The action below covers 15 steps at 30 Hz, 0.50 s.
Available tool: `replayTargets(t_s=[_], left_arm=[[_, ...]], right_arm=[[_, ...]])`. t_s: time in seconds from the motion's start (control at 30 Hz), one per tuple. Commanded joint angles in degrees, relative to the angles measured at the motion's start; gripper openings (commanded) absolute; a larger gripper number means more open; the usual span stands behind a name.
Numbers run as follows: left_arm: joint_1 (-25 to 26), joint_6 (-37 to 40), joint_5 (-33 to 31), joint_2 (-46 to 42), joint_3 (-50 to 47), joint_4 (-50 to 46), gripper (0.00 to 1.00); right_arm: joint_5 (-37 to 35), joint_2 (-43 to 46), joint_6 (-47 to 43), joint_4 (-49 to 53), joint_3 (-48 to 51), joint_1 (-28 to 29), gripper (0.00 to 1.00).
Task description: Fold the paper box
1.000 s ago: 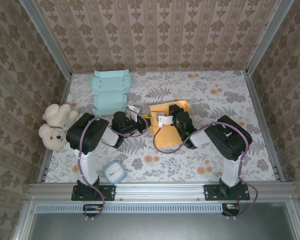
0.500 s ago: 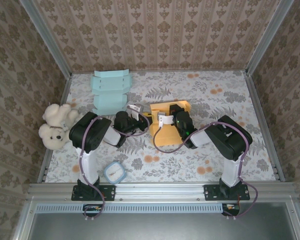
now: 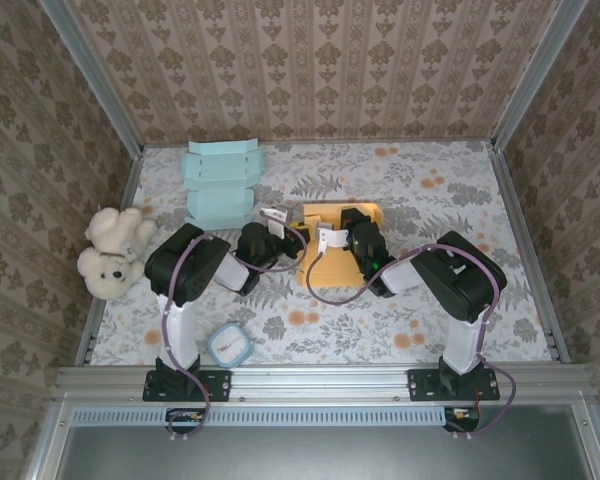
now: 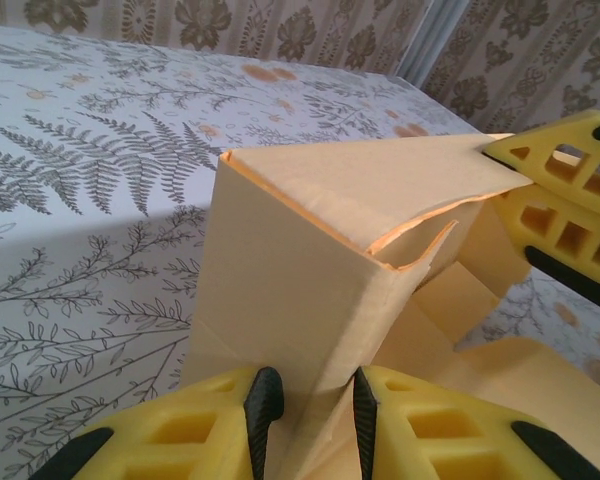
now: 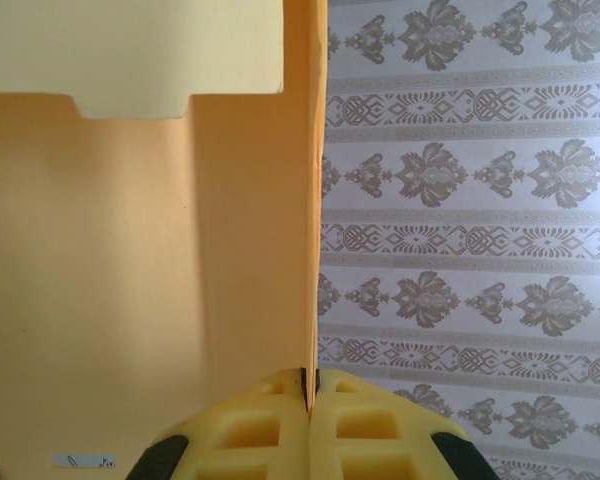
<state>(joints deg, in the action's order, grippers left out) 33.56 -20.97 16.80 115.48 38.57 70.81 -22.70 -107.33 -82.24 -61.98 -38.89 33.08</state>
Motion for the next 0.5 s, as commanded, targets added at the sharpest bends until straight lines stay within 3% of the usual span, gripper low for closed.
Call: replayTargets(t_s=[0.0,0.47], left_arm=[[1.9,2.04,-4.88,1.57,3.12,1.1,0.31],[4.63,5.59,-10.45,5.09,7.25,2.88,0.3]], right_arm=[[5.31,-0.64,2.02,6.43,0.49,1.33,0.0],[6.88,-0.2,4.18,9.94,-0.11,1.25,0.0]])
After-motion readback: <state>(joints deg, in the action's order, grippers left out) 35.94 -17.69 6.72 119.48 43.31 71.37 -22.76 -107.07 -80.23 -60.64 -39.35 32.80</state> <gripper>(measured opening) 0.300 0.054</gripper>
